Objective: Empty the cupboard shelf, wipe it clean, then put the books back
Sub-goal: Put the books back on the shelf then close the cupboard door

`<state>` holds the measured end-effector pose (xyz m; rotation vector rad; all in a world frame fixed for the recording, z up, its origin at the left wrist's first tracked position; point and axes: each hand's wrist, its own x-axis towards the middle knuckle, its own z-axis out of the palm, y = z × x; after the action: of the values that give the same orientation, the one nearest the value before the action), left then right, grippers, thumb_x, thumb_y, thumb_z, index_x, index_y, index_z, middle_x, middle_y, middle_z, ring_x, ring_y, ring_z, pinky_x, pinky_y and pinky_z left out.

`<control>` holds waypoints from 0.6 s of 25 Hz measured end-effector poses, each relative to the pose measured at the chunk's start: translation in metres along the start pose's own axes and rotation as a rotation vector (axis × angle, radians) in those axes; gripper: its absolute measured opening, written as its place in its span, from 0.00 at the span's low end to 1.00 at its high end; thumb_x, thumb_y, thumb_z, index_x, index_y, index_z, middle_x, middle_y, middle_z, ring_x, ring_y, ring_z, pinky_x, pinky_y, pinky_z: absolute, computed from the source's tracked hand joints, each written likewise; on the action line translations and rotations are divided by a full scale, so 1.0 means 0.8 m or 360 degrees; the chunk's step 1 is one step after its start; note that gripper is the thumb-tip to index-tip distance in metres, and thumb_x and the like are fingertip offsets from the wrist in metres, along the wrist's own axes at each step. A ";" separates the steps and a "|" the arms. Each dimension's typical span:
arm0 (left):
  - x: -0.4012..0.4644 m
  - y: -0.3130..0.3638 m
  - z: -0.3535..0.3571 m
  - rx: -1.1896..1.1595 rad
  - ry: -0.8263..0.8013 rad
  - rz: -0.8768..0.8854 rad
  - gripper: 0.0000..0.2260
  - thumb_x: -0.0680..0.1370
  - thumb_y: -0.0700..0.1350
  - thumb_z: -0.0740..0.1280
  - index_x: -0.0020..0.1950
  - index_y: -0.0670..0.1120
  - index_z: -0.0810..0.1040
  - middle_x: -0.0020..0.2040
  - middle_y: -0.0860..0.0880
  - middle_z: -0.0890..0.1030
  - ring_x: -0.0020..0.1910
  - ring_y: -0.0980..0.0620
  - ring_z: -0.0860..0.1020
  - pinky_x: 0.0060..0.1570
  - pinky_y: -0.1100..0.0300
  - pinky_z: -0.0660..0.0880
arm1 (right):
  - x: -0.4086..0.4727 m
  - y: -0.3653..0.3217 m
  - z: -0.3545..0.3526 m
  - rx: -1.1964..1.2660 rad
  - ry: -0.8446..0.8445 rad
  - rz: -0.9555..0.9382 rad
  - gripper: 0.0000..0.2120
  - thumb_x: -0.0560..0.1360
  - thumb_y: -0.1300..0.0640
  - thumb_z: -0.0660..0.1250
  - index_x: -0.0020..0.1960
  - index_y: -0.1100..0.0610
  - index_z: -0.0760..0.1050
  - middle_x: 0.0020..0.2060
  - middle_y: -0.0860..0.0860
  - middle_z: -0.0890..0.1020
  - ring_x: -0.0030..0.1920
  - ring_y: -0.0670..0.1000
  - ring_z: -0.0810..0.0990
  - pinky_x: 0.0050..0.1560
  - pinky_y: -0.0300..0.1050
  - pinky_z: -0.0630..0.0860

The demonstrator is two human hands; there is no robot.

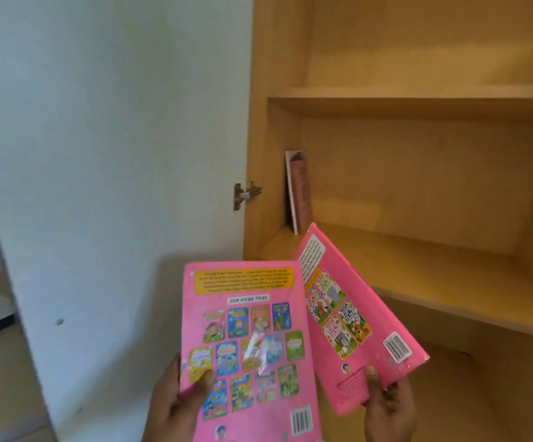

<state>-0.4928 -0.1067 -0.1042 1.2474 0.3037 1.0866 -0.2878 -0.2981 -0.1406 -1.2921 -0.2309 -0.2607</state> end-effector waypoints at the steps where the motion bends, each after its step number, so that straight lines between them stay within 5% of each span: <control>1: 0.012 -0.002 0.017 0.0099 0.0007 0.0023 0.23 0.73 0.31 0.69 0.67 0.45 0.79 0.57 0.40 0.85 0.56 0.42 0.83 0.57 0.40 0.79 | 0.007 -0.005 0.001 0.0065 0.0018 0.0023 0.15 0.78 0.62 0.70 0.55 0.42 0.79 0.39 0.45 0.87 0.37 0.44 0.85 0.34 0.43 0.83; 4: 0.054 -0.021 0.075 0.0279 0.0003 0.0003 0.25 0.75 0.24 0.66 0.59 0.52 0.81 0.46 0.56 0.87 0.45 0.61 0.84 0.49 0.65 0.80 | 0.065 -0.001 -0.004 0.0083 0.0088 0.0086 0.15 0.78 0.61 0.69 0.52 0.40 0.79 0.41 0.45 0.87 0.44 0.53 0.85 0.45 0.54 0.83; 6: 0.079 -0.029 0.097 0.0274 -0.0014 0.0009 0.23 0.75 0.24 0.66 0.56 0.52 0.79 0.41 0.62 0.86 0.40 0.68 0.82 0.43 0.75 0.77 | 0.103 -0.001 -0.001 0.0153 0.0040 0.0040 0.18 0.78 0.63 0.68 0.51 0.39 0.81 0.43 0.45 0.87 0.45 0.50 0.85 0.44 0.50 0.84; 10: 0.141 -0.058 0.130 0.0406 0.0061 -0.0056 0.20 0.76 0.27 0.68 0.54 0.53 0.81 0.43 0.57 0.87 0.41 0.61 0.84 0.44 0.68 0.80 | 0.205 -0.016 0.033 0.0093 0.0024 -0.0178 0.18 0.79 0.72 0.65 0.53 0.49 0.77 0.44 0.40 0.85 0.44 0.40 0.83 0.42 0.37 0.80; 13: 0.182 -0.073 0.145 0.0386 0.0078 -0.0094 0.16 0.77 0.29 0.68 0.52 0.51 0.82 0.44 0.50 0.88 0.38 0.58 0.85 0.38 0.63 0.82 | 0.298 -0.036 0.083 -0.0129 0.0071 -0.0427 0.16 0.78 0.70 0.66 0.57 0.50 0.76 0.42 0.38 0.85 0.42 0.38 0.82 0.44 0.44 0.79; 15: 0.204 -0.077 0.158 0.0291 0.0095 -0.0127 0.14 0.77 0.31 0.68 0.53 0.49 0.81 0.45 0.47 0.87 0.37 0.53 0.86 0.35 0.60 0.82 | 0.349 -0.054 0.118 -0.0348 0.0033 -0.0529 0.15 0.78 0.65 0.67 0.60 0.50 0.79 0.46 0.43 0.86 0.44 0.46 0.84 0.47 0.51 0.81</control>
<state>-0.2910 -0.0499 -0.0555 1.3543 0.5035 1.0466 -0.0392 -0.2353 0.0104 -1.4641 -0.4090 -0.5958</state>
